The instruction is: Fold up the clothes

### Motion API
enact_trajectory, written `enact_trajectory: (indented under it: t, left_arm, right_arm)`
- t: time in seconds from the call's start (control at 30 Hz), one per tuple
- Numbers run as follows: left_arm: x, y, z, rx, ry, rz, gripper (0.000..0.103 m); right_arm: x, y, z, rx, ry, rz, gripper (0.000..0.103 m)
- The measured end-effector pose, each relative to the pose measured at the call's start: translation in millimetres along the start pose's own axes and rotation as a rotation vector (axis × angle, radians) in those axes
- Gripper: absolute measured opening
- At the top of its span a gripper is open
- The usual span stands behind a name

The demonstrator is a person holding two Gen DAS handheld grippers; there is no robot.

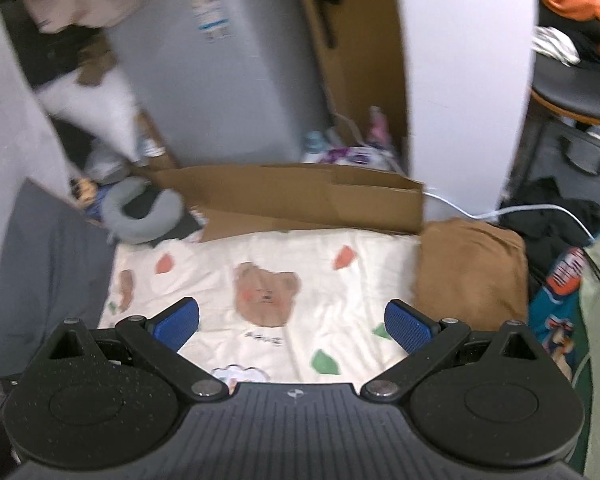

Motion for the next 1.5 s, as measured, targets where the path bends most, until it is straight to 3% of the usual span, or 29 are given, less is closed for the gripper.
enact_trajectory:
  t: [0.23,0.4,0.73,1.07,1.33,1.5]
  left_arm:
    - [7,19,-7,0.028,-0.016,0.008,0.103]
    - [15,30,-17,0.032,-0.062,0.031,0.103]
    - [20,46,-16,0.071,-0.124,0.094,0.103]
    - [14,65,12,0.021,-0.168,0.11,0.103]
    - [4,72,14,0.047,-0.171,0.084,0.103]
    - [0,72,16,0.059,-0.177,0.051,0.103]
  right_arm:
    - [9,-9,-70,0.108,-0.053,-0.004,0.102]
    - [3,7,-94,0.161,-0.053,-0.031,0.102]
    - [-23,62,-97,0.213,-0.01,-0.076,0.102]
    - [-34,90,-80,0.231,0.04,-0.048,0.102]
    - [-46,105,-71,0.238,0.053,-0.086,0.102]
    - [-49,115,-74,0.263,0.014,-0.134,0.102]
Point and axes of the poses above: each gripper's, at about its wrist camera, not at the fingertips, and x roughly against the way its jaws point, z to its right, y to its underside, the point moved 1 cm from there along -x, roughly the way its jaws point, and after that the axes turned 6 degrees about z, right-handed, at the moved point
